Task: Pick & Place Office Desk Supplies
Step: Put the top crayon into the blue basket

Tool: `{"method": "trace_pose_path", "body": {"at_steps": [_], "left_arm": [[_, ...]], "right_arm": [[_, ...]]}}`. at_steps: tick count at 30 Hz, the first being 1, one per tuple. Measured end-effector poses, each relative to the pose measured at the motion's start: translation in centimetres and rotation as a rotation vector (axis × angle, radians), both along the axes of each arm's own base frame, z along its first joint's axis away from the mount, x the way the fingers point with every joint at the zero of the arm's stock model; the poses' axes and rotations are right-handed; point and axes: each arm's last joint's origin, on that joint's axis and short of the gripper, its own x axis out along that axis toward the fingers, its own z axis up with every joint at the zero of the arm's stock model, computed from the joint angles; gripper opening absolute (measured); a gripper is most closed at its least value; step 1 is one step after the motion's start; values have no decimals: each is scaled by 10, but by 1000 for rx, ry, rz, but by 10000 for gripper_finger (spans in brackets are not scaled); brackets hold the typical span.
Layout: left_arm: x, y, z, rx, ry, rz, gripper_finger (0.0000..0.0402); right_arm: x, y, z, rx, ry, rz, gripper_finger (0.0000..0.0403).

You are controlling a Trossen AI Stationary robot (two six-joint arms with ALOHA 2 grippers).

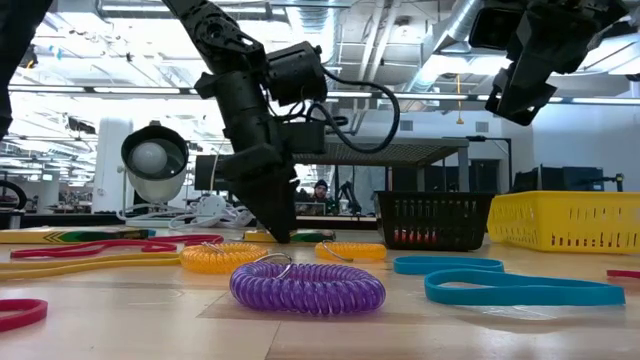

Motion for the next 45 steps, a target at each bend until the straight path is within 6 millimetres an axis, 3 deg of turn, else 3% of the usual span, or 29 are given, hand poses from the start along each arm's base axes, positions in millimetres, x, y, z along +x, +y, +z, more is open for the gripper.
{"method": "trace_pose_path", "body": {"at_steps": [19,33,40,45], "left_arm": [[5,-11,1,-66,-61,20,389],[5,-23,3,48,-52,-19,278],[3,-23,4,48,-33,-19,265],[-7,-23,19,42,-10,-7,264]], "right_arm": [[0,0,0,0,-1,0,131],[1,0,0,1,-7,0,131],[1,0,0,1,-8,0,131],[1,0,1,1,-8,0,131]]}}
